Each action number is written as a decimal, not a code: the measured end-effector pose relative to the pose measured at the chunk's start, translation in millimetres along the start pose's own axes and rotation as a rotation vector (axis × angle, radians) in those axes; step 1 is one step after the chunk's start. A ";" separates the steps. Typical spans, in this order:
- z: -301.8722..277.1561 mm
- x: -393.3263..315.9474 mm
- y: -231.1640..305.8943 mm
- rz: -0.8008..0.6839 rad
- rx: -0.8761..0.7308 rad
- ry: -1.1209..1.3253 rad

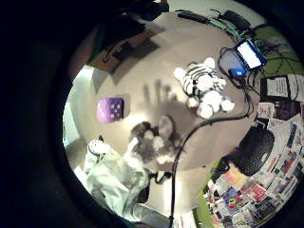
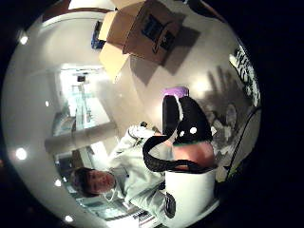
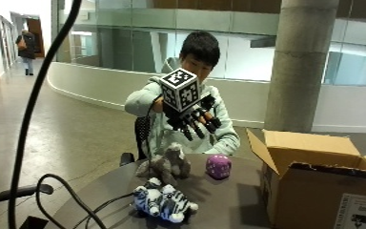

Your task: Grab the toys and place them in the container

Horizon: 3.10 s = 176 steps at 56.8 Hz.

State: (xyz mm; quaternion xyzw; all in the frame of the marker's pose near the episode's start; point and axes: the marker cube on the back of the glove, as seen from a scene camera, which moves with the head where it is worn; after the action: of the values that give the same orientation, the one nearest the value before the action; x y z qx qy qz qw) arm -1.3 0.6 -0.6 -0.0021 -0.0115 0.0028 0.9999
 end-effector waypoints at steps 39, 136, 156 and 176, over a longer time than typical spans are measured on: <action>-9.9 68.3 -35.6 0.064 0.213 0.179; -124.2 -83.4 -72.2 -0.071 0.636 -0.069; -92.7 -202.7 -187.2 -0.201 0.514 -0.229; -80.9 -170.4 -115.4 -0.228 0.370 0.030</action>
State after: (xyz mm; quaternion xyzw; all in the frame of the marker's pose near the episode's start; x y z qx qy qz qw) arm -169.1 -116.0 -85.0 0.1827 0.0038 -0.1083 0.9772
